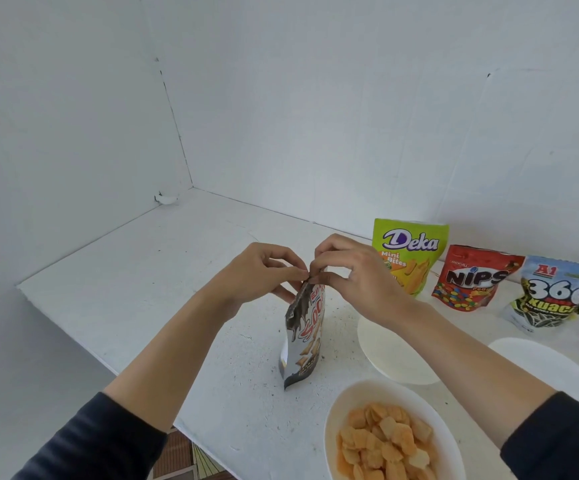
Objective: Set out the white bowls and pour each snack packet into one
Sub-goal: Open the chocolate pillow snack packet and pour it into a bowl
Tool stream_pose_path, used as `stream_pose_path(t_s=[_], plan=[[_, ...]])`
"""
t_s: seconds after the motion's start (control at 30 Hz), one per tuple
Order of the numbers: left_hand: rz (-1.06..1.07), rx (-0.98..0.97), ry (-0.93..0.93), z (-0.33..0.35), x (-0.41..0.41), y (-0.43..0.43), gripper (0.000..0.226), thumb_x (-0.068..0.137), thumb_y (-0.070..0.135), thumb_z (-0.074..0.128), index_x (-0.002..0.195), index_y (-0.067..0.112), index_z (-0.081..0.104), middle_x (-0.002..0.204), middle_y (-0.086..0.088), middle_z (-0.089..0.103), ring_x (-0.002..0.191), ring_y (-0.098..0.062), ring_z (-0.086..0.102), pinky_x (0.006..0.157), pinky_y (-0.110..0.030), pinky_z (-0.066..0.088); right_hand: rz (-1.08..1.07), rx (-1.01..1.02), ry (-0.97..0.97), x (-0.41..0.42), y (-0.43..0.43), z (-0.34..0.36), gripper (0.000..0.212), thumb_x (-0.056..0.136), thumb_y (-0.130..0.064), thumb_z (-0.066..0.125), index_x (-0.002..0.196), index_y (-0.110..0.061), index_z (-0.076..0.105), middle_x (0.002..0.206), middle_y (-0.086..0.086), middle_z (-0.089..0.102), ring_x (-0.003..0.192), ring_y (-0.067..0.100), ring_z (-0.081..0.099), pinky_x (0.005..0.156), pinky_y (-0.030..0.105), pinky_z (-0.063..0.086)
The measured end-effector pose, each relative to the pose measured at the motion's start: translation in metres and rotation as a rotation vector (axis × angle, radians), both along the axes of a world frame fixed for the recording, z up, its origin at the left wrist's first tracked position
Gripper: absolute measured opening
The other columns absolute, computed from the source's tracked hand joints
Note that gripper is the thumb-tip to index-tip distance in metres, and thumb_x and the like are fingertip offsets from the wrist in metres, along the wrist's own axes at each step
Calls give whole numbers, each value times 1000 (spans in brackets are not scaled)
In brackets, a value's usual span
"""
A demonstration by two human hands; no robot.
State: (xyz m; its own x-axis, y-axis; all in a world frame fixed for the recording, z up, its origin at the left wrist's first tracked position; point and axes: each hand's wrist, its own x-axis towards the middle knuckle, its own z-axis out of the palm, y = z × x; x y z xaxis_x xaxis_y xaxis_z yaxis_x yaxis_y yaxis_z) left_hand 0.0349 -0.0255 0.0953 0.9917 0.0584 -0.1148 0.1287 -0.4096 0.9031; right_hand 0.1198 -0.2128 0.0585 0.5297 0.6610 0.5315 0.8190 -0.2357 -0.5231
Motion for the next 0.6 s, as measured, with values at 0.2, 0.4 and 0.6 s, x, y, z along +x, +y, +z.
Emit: stream_pose_path(t_s=[0.2,0.4,0.6], plan=[[56,-45,-43,-3,2,0,7,86,5,75,92,9,75,83,-11,79,76,-21,76,77,-25,57,20,25,36,-2,2,0,5,83,-7,79,86,-11,77,90,-3,63,84,8,60,74,15,44],[26,74,-72,1,1,-1,13,83,2,74,83,13,82,78,-8,79,72,-15,72,71,-19,54,39,22,48,0,2,-1,8,83,-4,78,86,-11,76,91,-4,62,84,8,61,74,17,46],[-31,117,-40,7,2,-4,3,84,13,78,86,15,79,78,-6,79,74,-14,76,78,-27,52,53,-2,55,2,-1,2,7,85,-6,77,86,-13,75,92,-5,61,84,8,61,75,15,44]])
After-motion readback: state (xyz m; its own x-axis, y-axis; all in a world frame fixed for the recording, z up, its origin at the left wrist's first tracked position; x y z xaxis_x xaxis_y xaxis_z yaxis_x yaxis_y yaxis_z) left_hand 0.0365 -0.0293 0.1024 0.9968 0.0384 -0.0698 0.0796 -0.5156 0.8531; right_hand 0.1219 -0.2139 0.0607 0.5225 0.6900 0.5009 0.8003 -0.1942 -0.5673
